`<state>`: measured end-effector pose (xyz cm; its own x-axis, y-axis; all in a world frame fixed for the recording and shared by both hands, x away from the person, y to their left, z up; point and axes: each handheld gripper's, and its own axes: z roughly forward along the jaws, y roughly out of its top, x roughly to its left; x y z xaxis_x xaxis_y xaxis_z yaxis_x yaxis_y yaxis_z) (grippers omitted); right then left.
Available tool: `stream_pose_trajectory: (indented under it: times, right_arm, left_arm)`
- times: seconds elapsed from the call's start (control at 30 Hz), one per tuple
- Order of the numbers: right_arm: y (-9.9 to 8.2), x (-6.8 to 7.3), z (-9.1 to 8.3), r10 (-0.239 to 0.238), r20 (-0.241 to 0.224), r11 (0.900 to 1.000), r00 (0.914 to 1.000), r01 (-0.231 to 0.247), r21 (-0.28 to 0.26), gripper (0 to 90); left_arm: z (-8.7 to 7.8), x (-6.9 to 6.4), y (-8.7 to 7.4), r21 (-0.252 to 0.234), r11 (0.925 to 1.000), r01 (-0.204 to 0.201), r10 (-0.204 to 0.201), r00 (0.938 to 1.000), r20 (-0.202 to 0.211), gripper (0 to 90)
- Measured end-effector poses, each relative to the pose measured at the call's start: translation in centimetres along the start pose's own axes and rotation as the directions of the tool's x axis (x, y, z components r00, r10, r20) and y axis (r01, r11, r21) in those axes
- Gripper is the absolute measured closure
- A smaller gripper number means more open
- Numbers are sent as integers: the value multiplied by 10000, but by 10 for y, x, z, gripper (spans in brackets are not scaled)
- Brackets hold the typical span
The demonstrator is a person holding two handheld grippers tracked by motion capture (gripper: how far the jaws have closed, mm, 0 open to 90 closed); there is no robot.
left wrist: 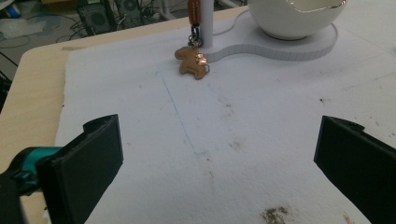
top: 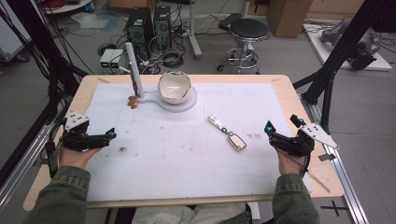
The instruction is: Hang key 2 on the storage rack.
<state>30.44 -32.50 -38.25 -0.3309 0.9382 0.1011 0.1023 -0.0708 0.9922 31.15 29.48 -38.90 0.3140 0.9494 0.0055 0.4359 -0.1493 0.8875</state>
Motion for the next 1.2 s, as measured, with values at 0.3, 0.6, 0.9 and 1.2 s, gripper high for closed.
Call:
stream_pose_trajectory:
  times: [0.3,0.6,0.9,1.2]
  right_arm:
    - [1,2,6,-71,-365,9992,9993,86,396,7]
    - [10,9,25,-120,-1059,9852,9943,299,1690,7]
    - [25,19,52,-102,-1754,9489,9845,649,3090,7]
    - [32,30,87,-239,-2258,8884,9739,1243,4420,7]
  left_arm:
    - [-4,-2,-15,-293,9996,12,-9,9999,119,16]
    - [-7,-3,-25,-593,9982,54,-39,9997,246,17]
    - [-6,-1,-31,-586,9983,67,-49,9995,302,17]
    - [-3,-3,-31,-440,9990,-63,86,9986,520,17]
